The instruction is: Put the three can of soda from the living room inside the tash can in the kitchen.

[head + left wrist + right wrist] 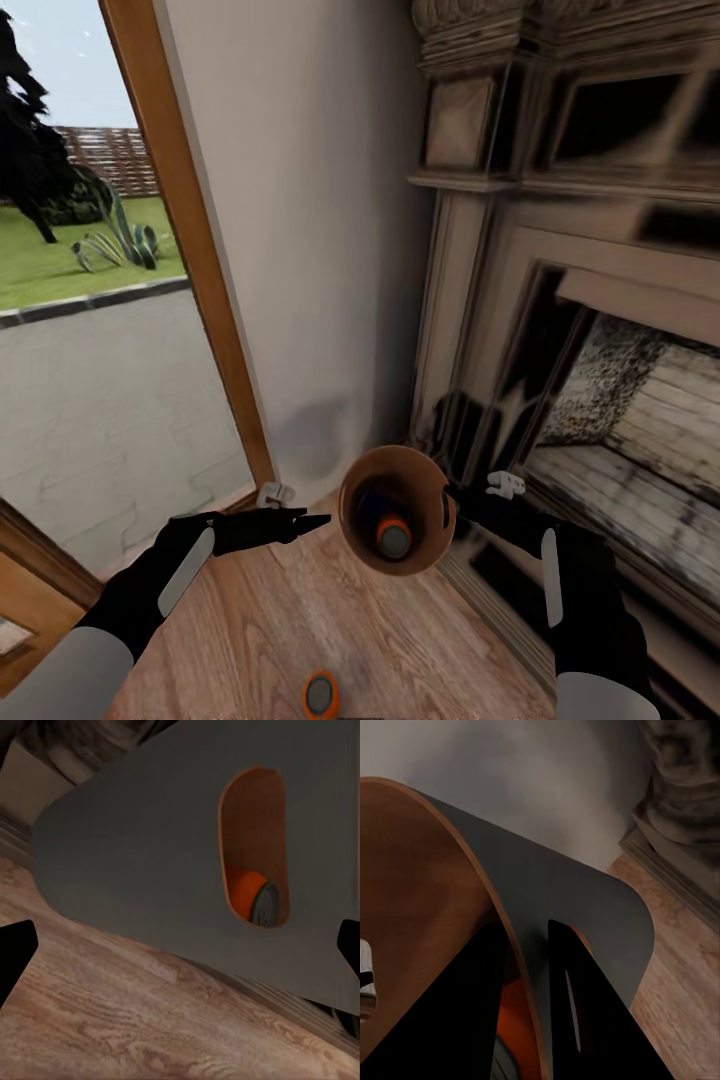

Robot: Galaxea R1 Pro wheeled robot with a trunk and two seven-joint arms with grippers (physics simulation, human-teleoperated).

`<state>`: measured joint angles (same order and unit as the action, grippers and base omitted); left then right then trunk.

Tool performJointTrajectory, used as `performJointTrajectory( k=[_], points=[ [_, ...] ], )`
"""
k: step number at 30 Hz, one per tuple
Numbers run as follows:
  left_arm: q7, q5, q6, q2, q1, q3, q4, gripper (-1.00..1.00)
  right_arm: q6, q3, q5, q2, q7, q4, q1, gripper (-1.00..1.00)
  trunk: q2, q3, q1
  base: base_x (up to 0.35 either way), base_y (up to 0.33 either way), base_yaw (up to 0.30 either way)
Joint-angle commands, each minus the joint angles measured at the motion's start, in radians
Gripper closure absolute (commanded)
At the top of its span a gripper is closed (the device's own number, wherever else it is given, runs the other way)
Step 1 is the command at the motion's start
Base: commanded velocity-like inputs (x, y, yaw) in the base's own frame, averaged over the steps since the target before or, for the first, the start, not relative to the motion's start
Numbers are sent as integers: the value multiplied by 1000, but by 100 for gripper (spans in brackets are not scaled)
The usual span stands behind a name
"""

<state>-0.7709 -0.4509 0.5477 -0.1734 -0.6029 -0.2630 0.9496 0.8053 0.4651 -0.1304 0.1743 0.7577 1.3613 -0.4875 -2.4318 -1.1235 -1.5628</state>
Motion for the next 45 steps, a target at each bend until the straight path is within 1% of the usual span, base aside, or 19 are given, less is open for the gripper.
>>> performJointTrajectory(
  k=[1,19,28,35,45],
  points=[
    [0,0,0,0,0,0,0,-100,13,0,31,0,2,1,0,100,0,-2,0,0,0,0],
    [-1,0,0,0,0,0,4,-100,14,0,31,0,2,1,0,100,0,-30,0,0,0,0],
    [-1,0,0,0,0,-1,2,-100,42,0,31,0,0,1,0,100,0,-32,0,0,0,0],
    [-1,0,0,0,0,-1,1,-100,44,0,31,0,0,2,0,100,0,-32,0,0,0,0],
    [-1,0,0,0,0,-1,-1,-100,41,1,31,0,2,2,0,100,0,-46,0,0,0,0]
  ],
)
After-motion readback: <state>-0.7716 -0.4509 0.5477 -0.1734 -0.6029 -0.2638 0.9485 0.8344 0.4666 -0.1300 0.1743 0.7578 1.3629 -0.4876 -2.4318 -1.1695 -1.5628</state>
